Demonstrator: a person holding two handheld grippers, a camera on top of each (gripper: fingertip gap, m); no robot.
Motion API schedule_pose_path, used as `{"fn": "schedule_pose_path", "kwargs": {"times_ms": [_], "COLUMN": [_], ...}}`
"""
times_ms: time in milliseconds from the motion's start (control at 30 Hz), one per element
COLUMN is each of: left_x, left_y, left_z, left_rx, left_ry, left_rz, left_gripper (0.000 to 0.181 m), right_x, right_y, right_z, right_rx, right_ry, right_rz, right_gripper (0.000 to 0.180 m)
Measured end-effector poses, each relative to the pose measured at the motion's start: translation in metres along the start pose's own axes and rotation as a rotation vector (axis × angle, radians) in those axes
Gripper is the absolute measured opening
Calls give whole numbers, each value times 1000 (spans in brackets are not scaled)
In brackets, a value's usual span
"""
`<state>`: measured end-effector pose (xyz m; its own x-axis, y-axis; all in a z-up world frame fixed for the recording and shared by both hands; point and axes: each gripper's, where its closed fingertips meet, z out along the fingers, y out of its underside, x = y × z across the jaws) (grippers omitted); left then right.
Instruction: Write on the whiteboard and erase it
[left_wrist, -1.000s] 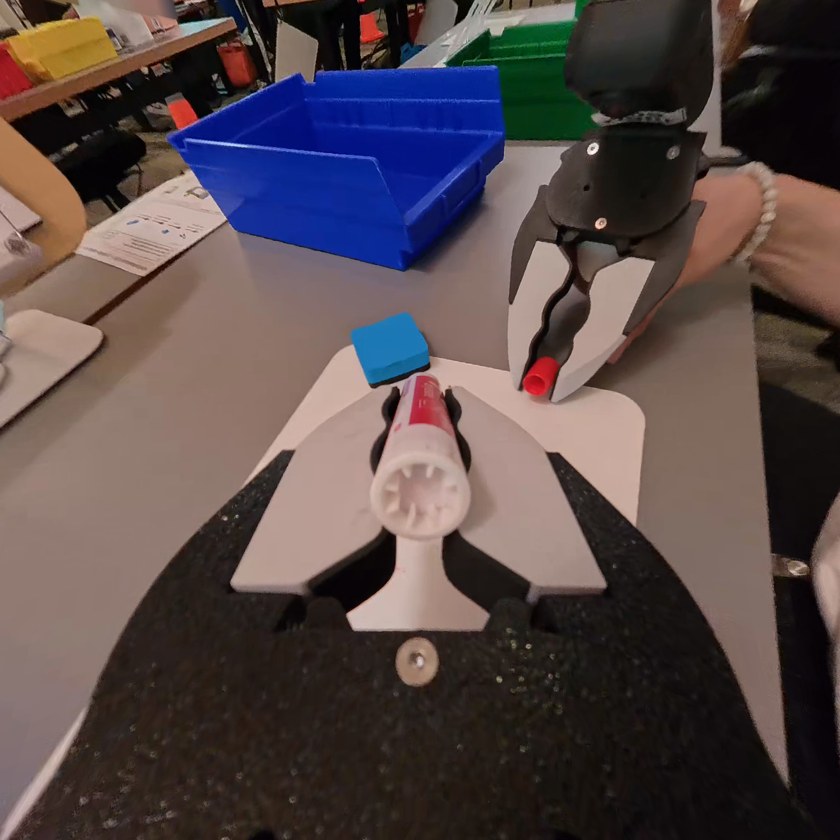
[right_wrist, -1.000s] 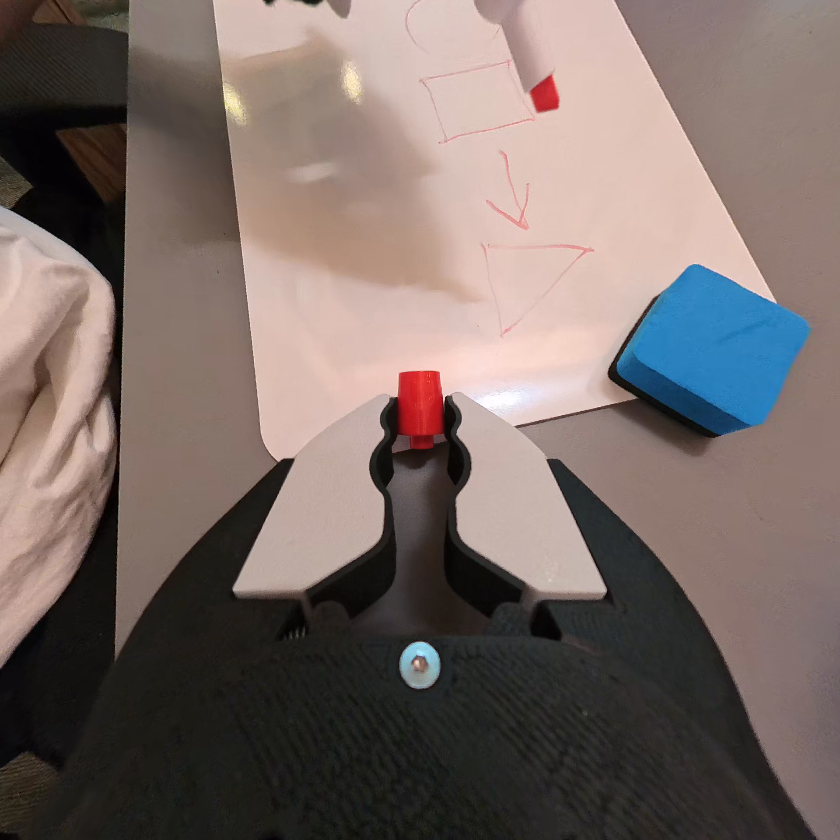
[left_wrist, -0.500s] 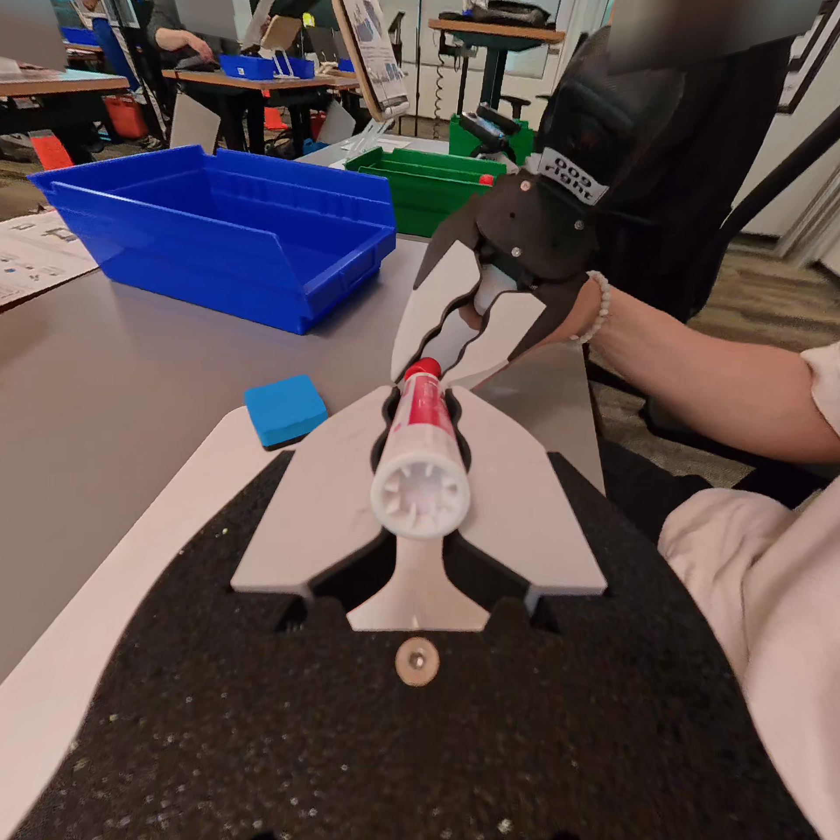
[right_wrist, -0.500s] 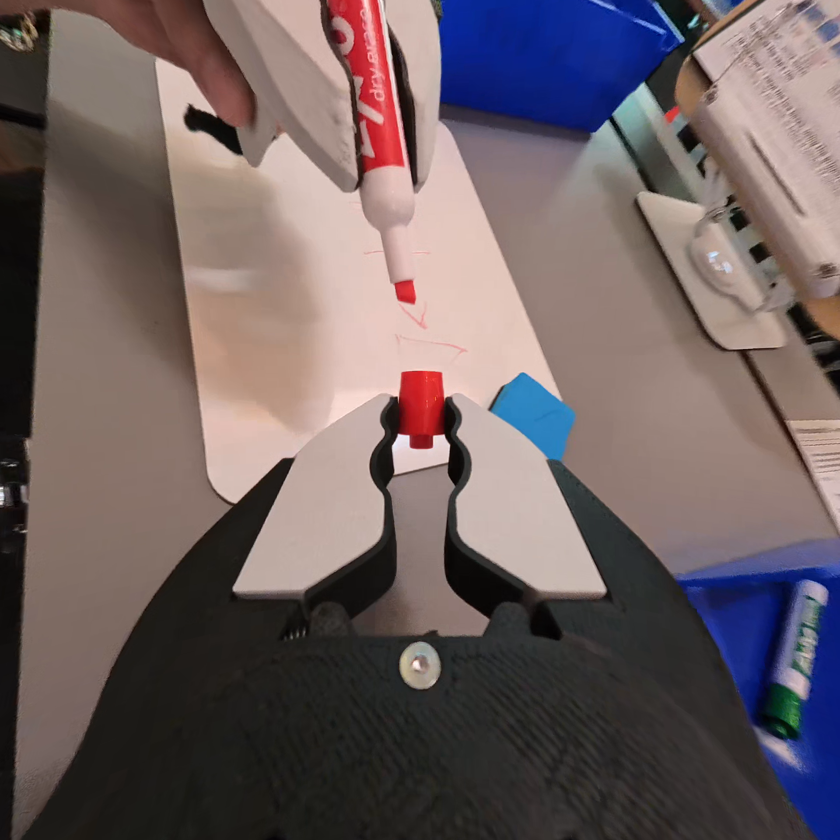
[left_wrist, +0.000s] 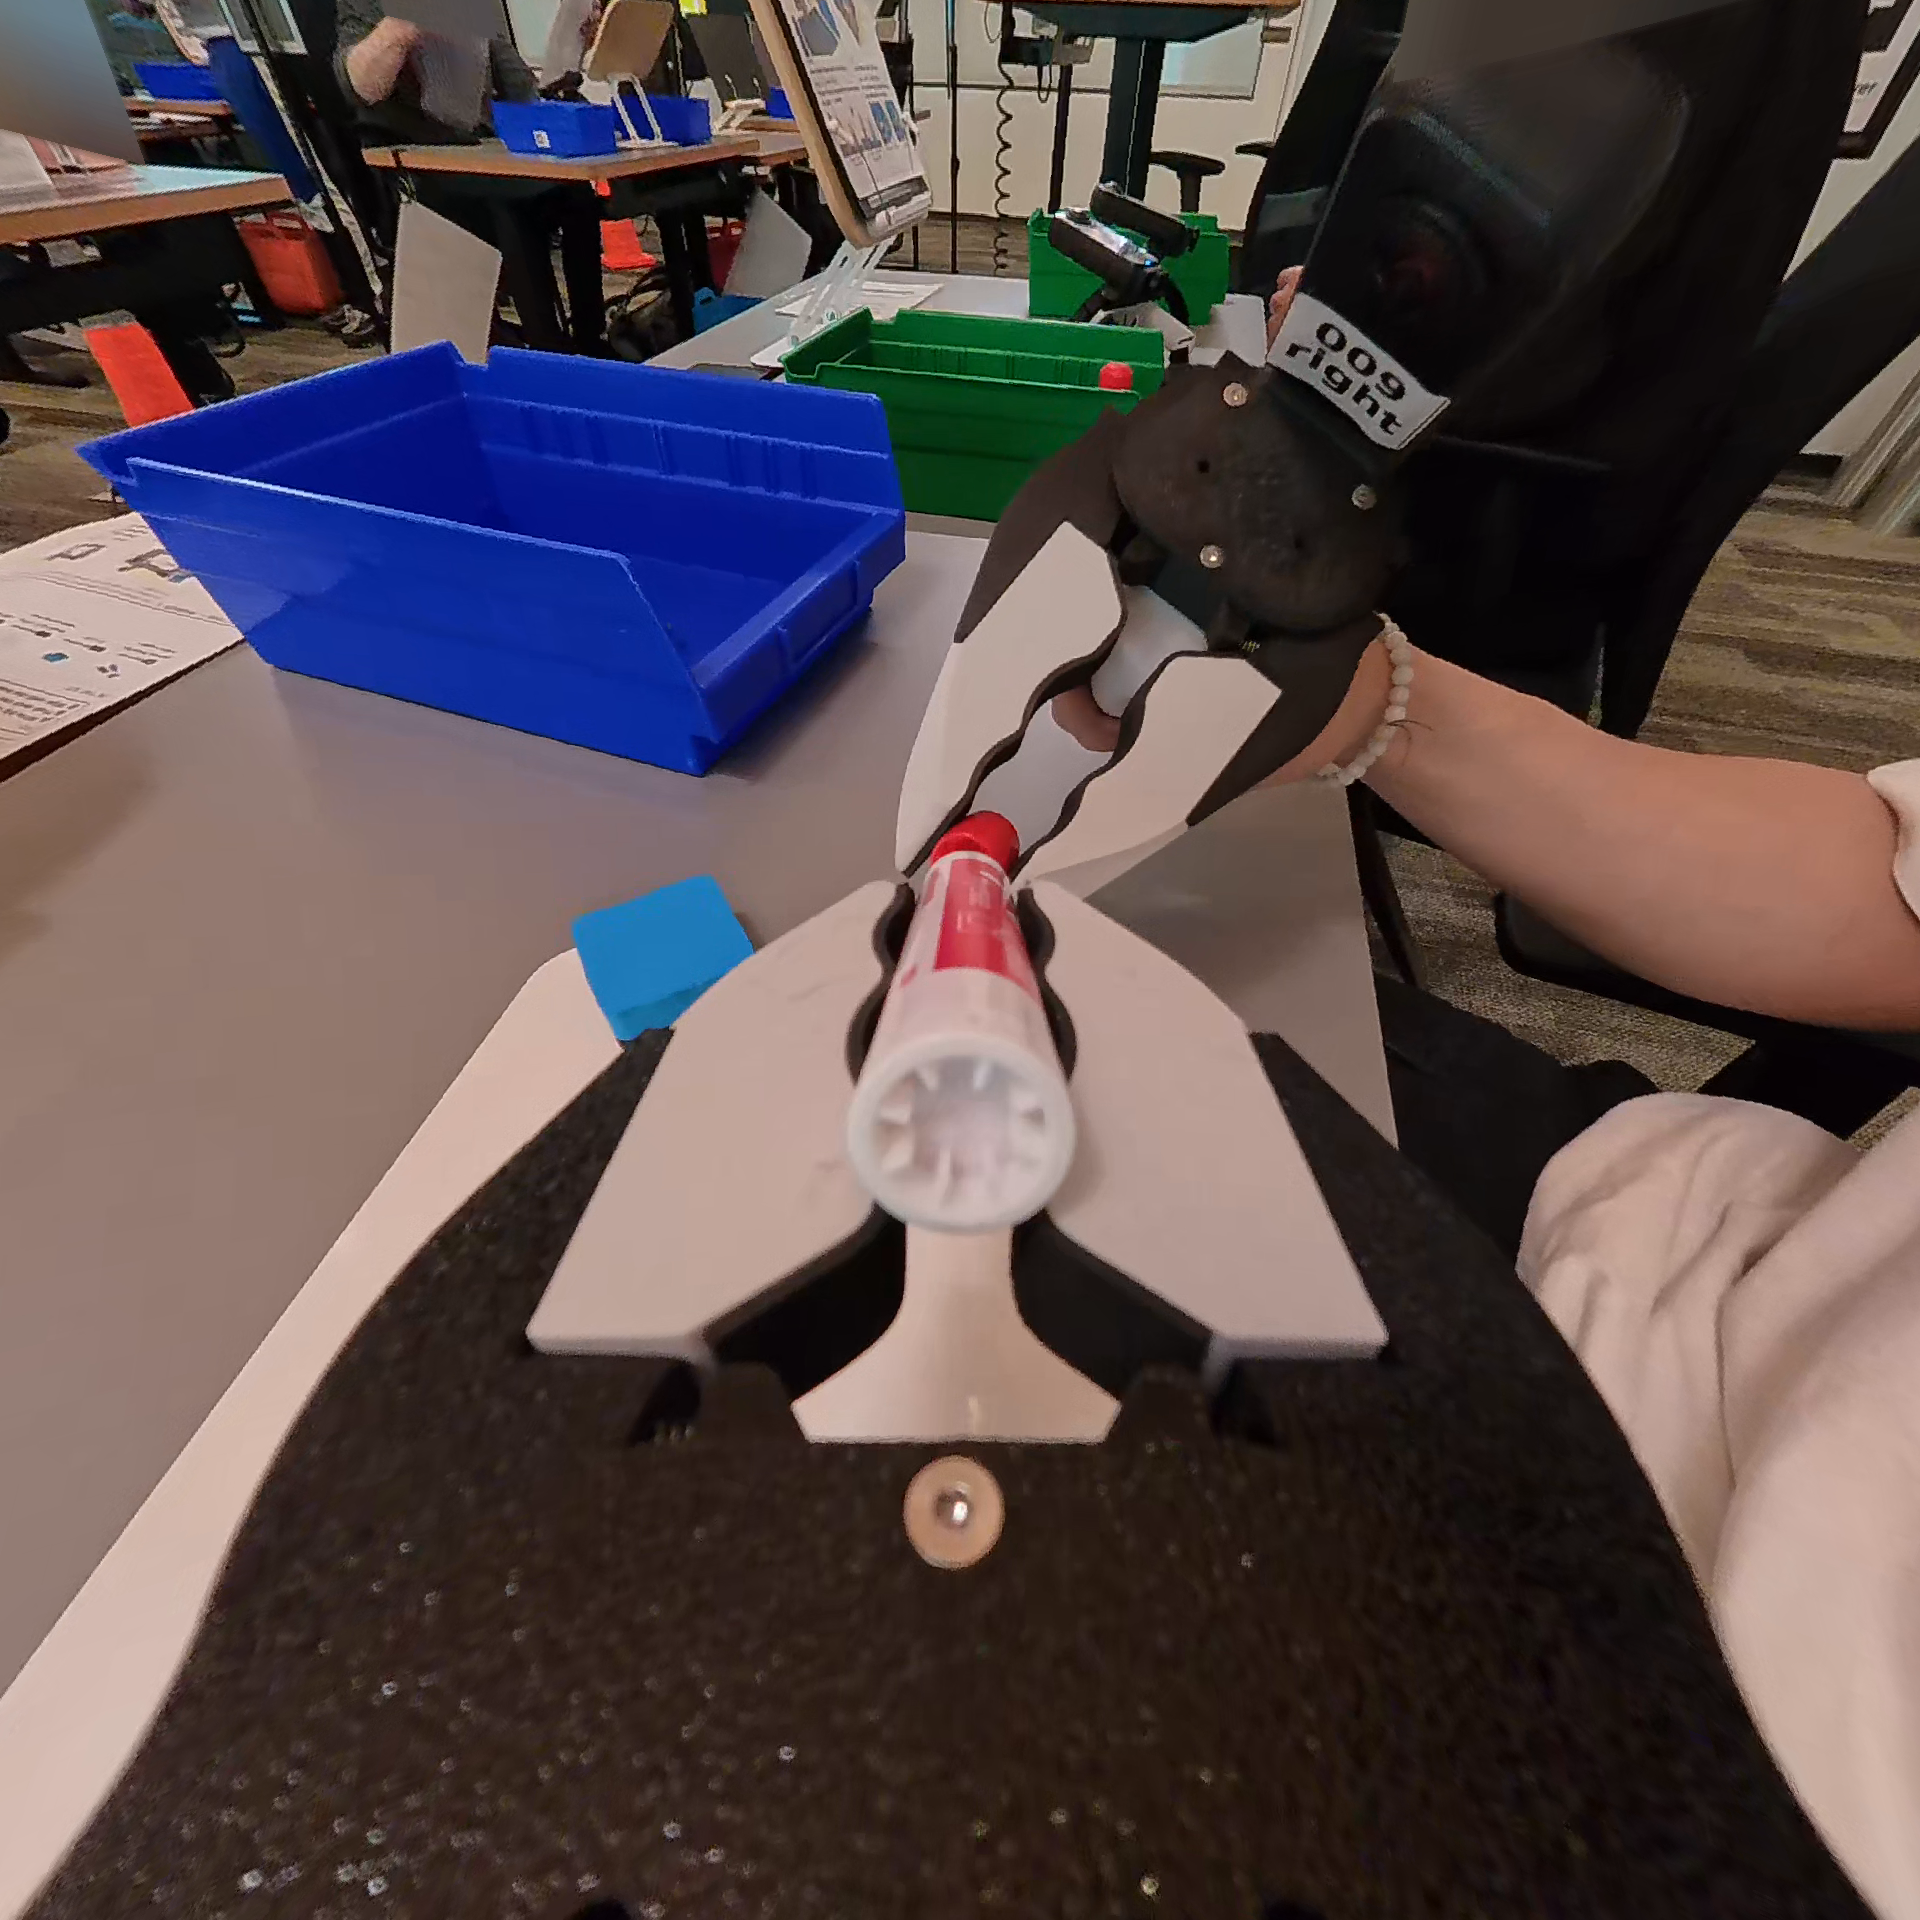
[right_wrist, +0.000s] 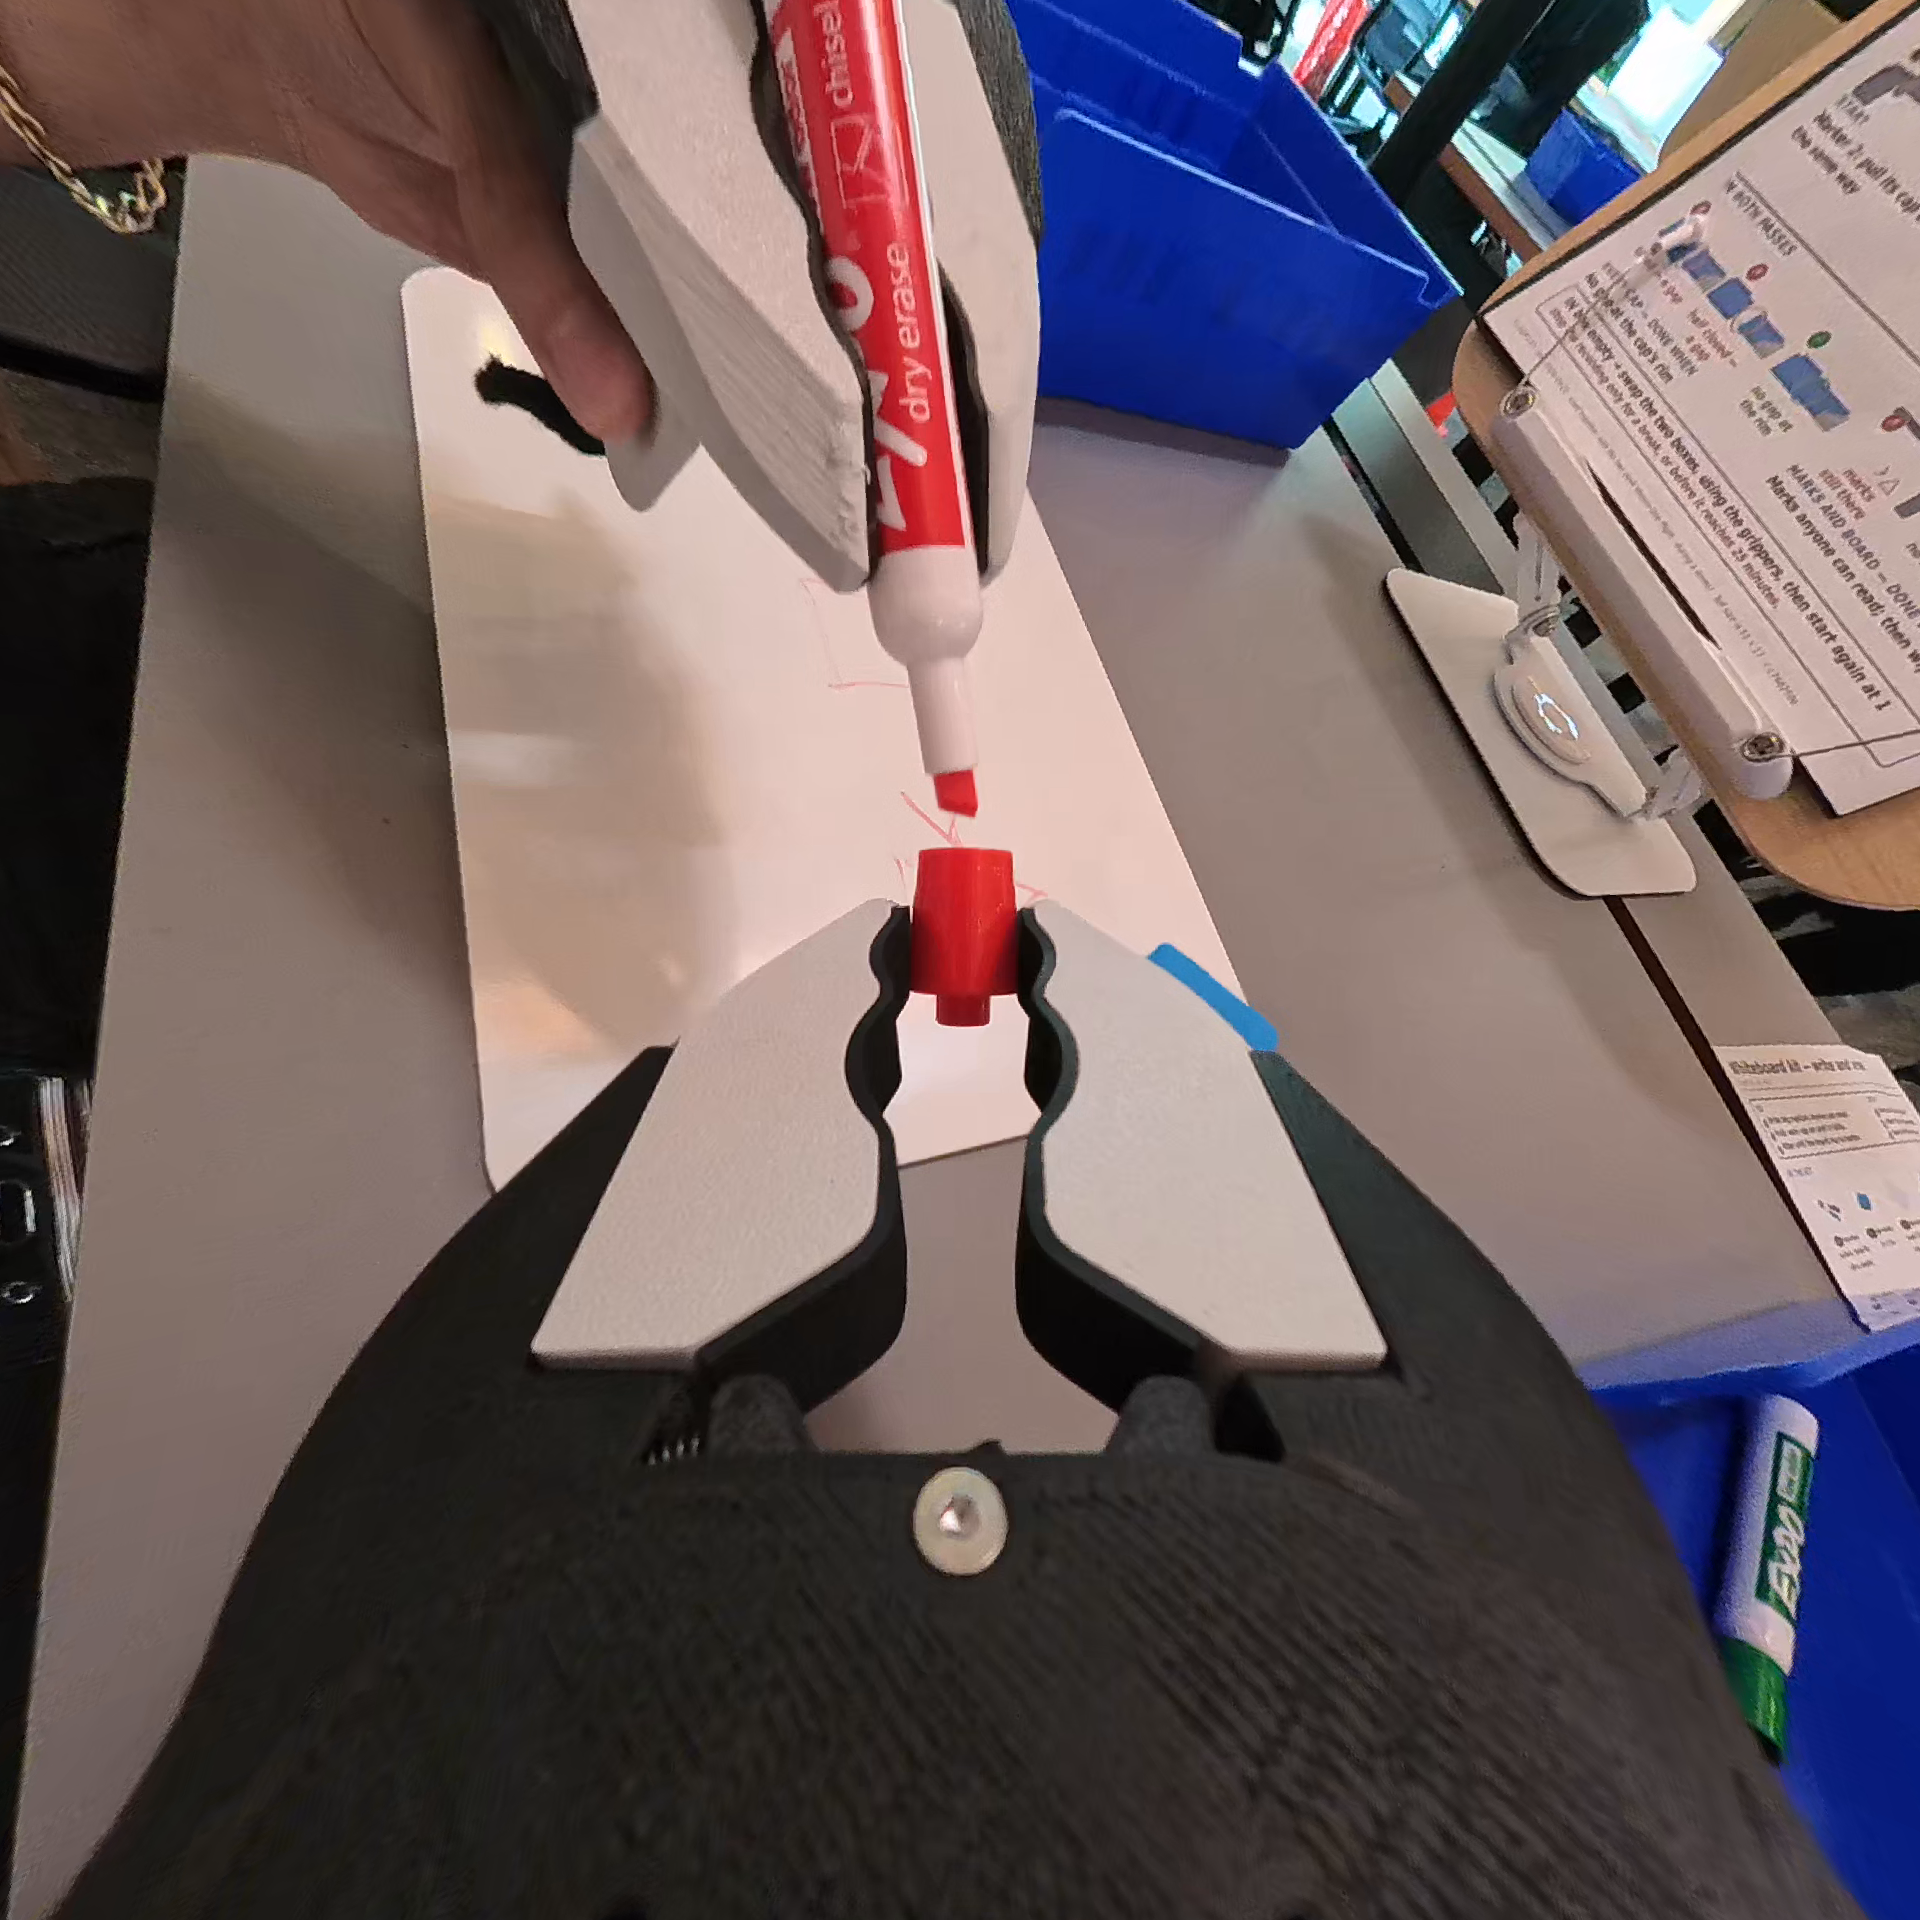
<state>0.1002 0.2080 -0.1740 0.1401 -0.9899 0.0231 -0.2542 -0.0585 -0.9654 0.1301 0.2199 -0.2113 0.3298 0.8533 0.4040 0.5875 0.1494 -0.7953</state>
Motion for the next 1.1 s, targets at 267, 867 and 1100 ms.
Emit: {"fn": "schedule_pose_path", "kwargs": {"times_ms": [267, 867, 1100], "left_x": [4, 4, 4], "left_y": [4, 8, 10], "left_z": [5, 3, 3], "left_rx": [-6, 22, 11], "left_ry": [20, 155, 134], "left_rz": [-12, -308, -227], "left_gripper": [19, 19, 19], "right_x": [-6, -9, -11], "right_y": [-12, -22, -21], "right_z": [3, 6, 8], "right_rx": [30, 4, 2], "right_ry": [-7, 41, 26], "right_rz": [-29, -59, -34], "right_gripper": [20, 18, 18]}}
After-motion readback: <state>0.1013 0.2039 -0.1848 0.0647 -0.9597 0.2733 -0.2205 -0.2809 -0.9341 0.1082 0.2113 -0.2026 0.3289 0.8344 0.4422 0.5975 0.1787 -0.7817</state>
